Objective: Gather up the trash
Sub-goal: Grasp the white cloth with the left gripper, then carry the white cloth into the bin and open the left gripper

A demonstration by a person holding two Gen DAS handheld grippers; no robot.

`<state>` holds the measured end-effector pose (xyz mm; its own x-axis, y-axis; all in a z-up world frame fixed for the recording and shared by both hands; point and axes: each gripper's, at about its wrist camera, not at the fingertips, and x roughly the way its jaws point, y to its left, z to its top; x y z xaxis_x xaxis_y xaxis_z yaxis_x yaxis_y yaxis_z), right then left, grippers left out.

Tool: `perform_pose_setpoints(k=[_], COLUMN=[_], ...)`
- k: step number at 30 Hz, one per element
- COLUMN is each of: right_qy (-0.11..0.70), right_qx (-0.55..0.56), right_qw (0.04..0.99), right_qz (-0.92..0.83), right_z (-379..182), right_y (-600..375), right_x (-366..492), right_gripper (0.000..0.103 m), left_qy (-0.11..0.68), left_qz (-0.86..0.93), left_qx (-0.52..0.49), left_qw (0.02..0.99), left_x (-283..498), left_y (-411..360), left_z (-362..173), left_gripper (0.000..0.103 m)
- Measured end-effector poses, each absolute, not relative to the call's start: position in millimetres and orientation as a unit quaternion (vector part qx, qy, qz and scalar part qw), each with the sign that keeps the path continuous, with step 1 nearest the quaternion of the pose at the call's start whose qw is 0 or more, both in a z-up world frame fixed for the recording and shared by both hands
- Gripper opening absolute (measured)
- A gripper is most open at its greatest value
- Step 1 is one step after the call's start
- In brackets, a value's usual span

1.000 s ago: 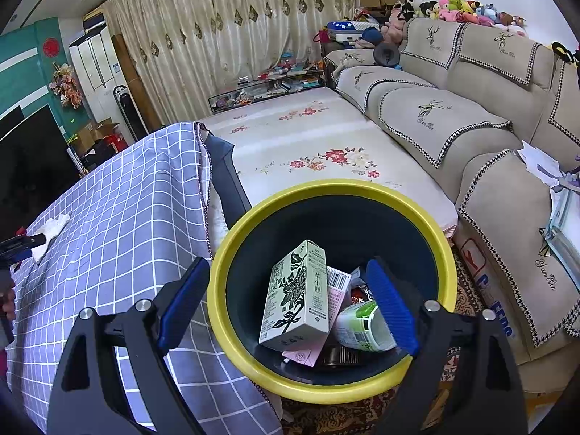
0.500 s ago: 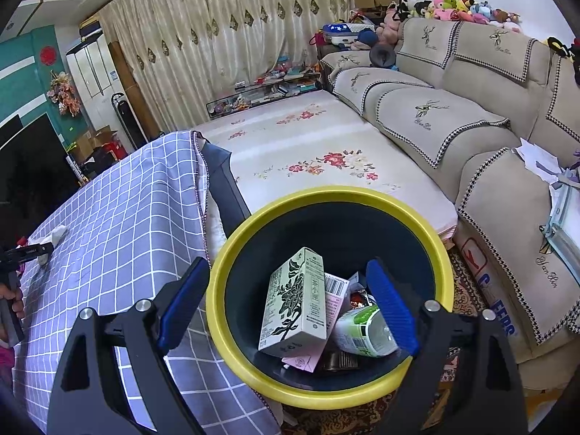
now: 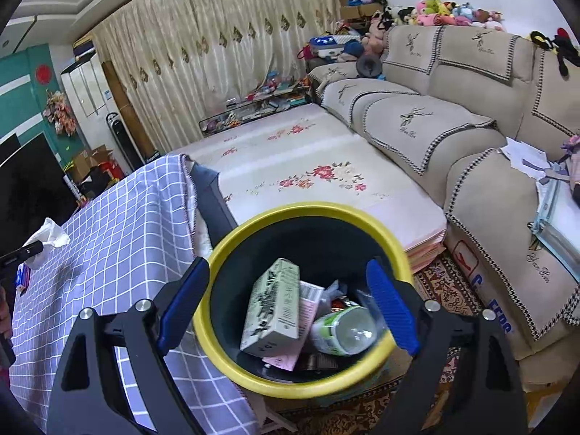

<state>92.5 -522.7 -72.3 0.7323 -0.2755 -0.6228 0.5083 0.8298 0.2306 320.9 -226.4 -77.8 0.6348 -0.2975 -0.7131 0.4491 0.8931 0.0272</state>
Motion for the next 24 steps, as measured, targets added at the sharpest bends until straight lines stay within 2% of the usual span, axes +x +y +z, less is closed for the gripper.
perform_pose_setpoints(k=[11,18,24], right_qy=[0.271,0.257,0.256], right_qx=[0.212,0.233,0.240], right_qw=[0.902,0.894,0.893], right_qz=[-0.260,-0.282,-0.282], right_z=[-67.4,-70.6,-75.9], right_y=[-556.4,-581.4,-589.1], right_x=[29.7,-1.8,-10.6], right_gripper=[0.085,0.087,0.087], left_qy=[0.371,0.391,0.424], left_qz=[-0.366,-0.411,-0.416], left_qx=[0.150,0.180,0.201], left_qw=[0.840,0.804,0.779], left_x=[231.4,200.6,201.0], left_y=[-389.7,-475.2,-517.7], left_z=[-71.0,-90.8,-124.5], left_gripper=[0.009,0.009,0.012])
